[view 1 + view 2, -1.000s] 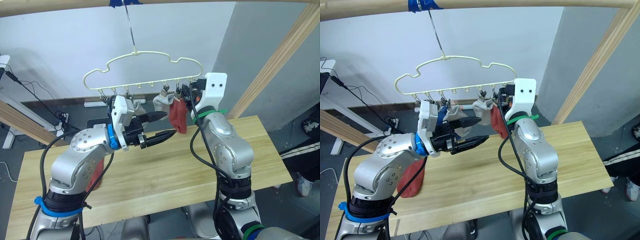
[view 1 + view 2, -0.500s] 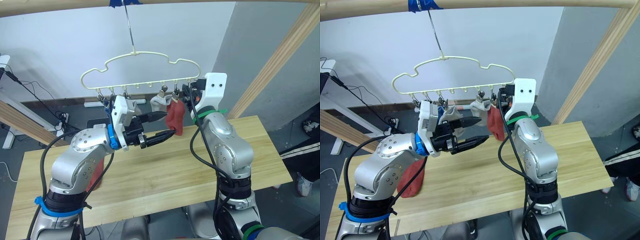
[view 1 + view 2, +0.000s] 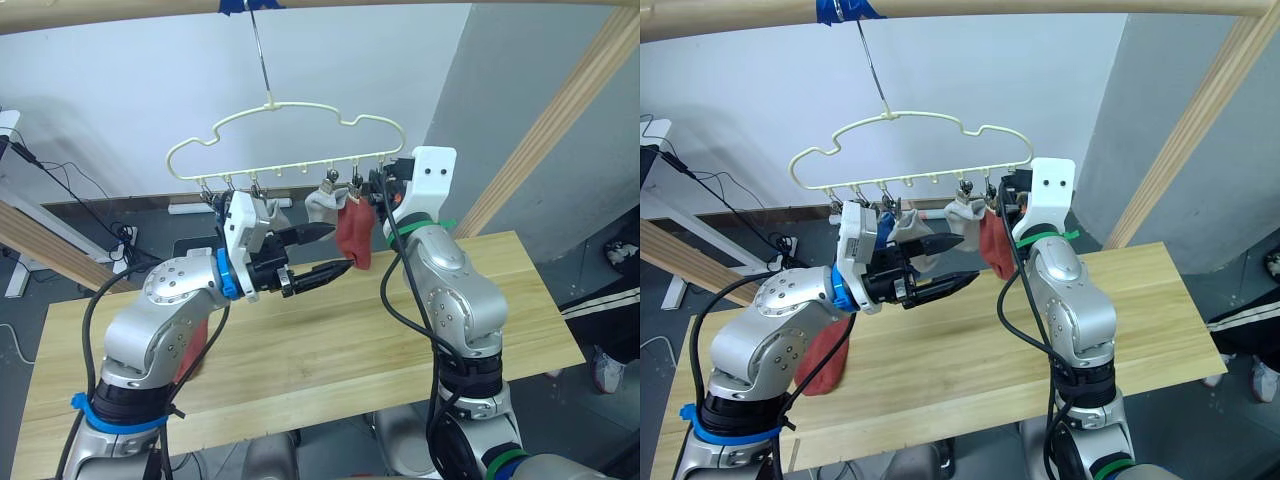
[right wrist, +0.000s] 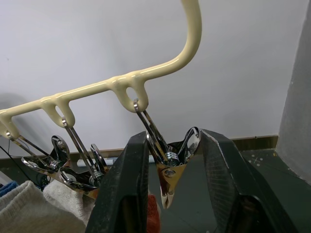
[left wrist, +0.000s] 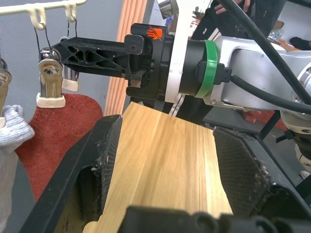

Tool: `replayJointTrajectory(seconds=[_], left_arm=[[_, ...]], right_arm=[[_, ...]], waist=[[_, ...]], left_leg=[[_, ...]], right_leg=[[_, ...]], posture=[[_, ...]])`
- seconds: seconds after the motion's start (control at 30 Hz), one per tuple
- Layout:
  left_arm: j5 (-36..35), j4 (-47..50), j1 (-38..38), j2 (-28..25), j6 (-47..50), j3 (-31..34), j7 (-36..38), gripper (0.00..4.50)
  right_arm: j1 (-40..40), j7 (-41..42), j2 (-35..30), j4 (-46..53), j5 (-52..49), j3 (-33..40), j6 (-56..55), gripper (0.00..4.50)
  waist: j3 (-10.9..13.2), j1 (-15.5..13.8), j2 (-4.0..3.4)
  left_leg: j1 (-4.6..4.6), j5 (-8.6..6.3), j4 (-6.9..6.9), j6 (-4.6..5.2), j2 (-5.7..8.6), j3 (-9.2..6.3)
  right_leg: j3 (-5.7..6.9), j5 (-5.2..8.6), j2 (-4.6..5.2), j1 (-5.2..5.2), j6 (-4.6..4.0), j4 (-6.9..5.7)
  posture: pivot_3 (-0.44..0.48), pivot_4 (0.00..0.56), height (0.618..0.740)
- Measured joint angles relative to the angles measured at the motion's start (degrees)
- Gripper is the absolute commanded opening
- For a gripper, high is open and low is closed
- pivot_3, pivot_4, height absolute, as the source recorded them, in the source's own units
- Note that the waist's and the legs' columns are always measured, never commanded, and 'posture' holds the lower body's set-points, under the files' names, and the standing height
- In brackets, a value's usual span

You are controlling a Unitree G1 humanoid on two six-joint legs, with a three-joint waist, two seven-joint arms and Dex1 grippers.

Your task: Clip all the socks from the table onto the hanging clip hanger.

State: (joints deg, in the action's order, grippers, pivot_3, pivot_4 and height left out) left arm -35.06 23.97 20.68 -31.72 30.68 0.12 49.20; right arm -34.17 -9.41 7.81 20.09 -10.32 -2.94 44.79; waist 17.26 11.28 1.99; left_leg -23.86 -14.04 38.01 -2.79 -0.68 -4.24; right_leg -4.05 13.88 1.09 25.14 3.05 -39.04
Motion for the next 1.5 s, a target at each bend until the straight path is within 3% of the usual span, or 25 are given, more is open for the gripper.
replayJointTrajectory(seconds=[1.0,1.2,1.5], left_arm=[[0.1,0.0,0.0,0.0,0.0,-0.8,0.0,3.32],[0.7,0.0,-0.2,0.0,-0.7,-0.9,0.1,3.32],[5.3,-0.2,-5.9,-0.3,-4.3,-0.8,-1.5,3.32]], right_arm=[[0.0,-0.3,0.0,0.0,-0.6,-0.1,-0.5,1.65],[0.0,0.7,0.0,0.0,-0.5,-0.8,-1.3,0.00],[0.0,1.5,0.0,0.0,-0.4,-1.2,-1.9,0.00]], waist=[[0.0,0.0,0.00],[-0.1,0.0,0.01],[-0.2,0.1,-0.02]], left_leg=[[0.00,0.00,0.00,0.00,0.00,0.00],[0.00,0.00,0.00,0.00,0.00,0.00],[0.02,0.00,-0.01,0.00,-0.01,0.01]], right_leg=[[0.00,0.00,0.00,0.00,0.00,-0.01],[0.00,0.00,0.00,0.00,0.00,0.00],[-0.03,-0.01,0.00,0.01,-0.01,-0.02]], posture=[[-0.264,0.229,0.735],[-0.262,0.226,0.735],[-0.260,0.224,0.735]])
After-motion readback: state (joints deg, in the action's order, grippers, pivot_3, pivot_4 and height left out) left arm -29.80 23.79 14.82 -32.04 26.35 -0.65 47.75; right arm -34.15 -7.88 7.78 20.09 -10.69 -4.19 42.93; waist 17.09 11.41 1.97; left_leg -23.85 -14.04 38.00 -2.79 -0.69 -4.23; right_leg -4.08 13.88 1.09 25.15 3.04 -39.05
